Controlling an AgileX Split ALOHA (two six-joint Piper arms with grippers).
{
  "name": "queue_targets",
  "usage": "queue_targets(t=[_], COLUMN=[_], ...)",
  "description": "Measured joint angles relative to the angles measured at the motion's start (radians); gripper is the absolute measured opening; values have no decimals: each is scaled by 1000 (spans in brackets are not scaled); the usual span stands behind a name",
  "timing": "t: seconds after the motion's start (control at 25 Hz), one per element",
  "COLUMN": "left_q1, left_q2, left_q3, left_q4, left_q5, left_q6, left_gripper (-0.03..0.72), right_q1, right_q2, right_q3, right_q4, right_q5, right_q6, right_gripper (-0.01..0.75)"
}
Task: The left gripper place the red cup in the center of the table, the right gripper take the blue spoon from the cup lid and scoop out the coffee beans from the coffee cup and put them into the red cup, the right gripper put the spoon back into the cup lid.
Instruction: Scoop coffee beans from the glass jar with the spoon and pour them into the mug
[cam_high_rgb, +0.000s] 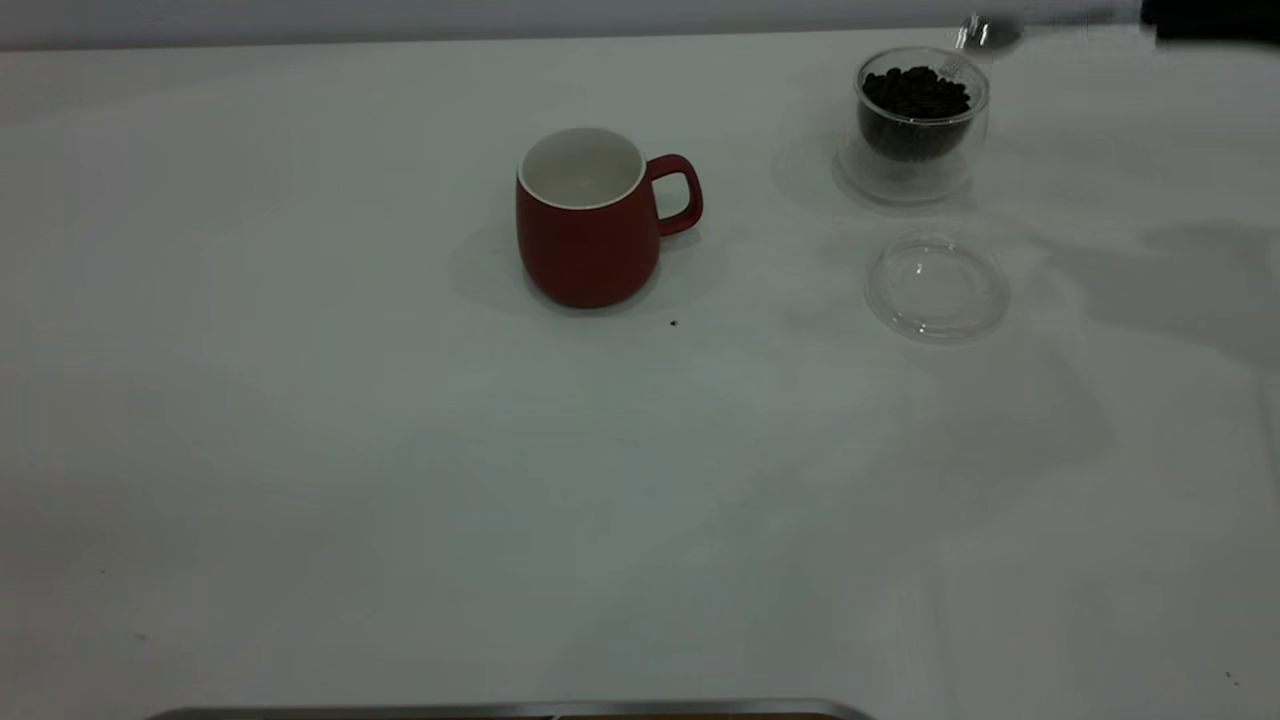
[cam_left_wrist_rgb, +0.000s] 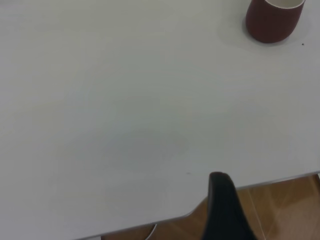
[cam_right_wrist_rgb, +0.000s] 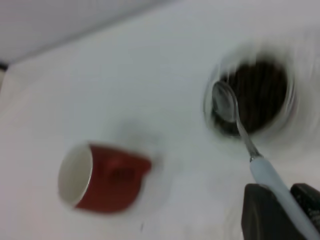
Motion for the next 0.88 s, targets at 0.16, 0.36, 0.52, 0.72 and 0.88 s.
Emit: queue_targets(t=[0.16, 0.36, 0.52, 0.72, 0.88], left_q1=[0, 0, 0, 0, 0], left_q2=[0, 0, 0, 0, 0], left_q3=[0, 0, 0, 0, 0], left_q4=[0, 0, 0, 0, 0], left_q5=[0, 0, 0, 0, 0], left_q6=[0, 0, 0, 0, 0], left_gripper=[516, 516, 516, 516, 516], right_q1=[46, 108, 141, 147, 152], right_q2=[8, 41, 81, 135, 153], right_q3=[-92, -153, -177, -186, -186], right_q4=[1, -79, -118, -126, -127], right_q5=[-146, -235, -266, -277, -296], right_q6=[33, 82, 113, 120, 120], right_gripper=[110, 110, 110, 110, 110])
